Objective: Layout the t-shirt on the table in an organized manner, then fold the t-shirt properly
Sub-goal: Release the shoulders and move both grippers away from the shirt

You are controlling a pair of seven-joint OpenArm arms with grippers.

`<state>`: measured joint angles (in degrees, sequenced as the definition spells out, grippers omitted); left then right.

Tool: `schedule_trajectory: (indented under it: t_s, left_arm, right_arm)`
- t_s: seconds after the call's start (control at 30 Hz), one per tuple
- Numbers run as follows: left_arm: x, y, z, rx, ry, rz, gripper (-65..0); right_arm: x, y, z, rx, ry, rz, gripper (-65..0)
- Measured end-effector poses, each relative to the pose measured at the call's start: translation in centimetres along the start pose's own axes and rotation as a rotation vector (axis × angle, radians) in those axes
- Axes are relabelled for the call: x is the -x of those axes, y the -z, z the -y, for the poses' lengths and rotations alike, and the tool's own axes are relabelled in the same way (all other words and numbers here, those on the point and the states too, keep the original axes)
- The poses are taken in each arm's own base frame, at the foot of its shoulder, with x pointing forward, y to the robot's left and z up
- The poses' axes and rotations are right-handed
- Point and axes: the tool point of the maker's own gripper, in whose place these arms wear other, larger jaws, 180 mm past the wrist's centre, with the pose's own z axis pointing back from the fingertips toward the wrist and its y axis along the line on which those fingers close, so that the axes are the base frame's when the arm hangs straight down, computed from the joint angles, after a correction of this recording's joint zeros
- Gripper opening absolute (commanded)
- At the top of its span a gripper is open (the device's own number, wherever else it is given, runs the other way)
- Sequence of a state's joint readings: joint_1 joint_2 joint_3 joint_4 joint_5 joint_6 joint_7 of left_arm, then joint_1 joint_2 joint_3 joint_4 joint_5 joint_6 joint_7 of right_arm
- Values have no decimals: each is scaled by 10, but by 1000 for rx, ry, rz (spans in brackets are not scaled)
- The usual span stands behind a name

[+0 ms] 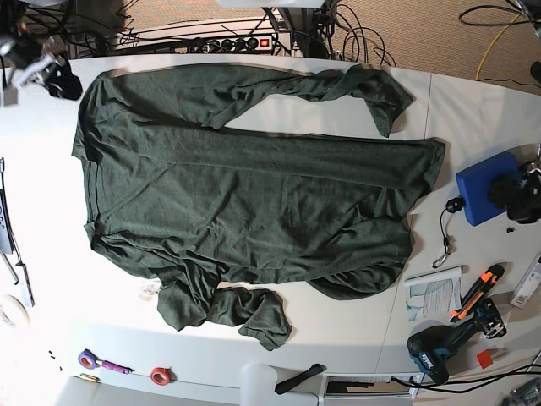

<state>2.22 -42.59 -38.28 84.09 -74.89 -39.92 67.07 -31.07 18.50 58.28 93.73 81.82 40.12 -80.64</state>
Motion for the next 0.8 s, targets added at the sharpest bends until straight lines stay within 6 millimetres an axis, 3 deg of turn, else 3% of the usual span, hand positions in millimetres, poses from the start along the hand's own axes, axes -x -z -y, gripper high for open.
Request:
schedule_trajectory:
  t_s: [0.2,0.33,0.6,0.8]
  left_arm:
    - [4,-1,0,1,-4,-10,-458]
    - [5,-1,0,1,-5,-12,-458]
    - [5,-1,0,1,-6,-13,-458]
    - [5,-1,0,1,-6,-13,-458]
  right_arm:
    - [7,-12,4,27,74,82,-392]
    - [23,-2,5,36,148,109,-348]
    - [48,29,23,32,334,149,-348]
    - [51,37,25,8,403,204,-349]
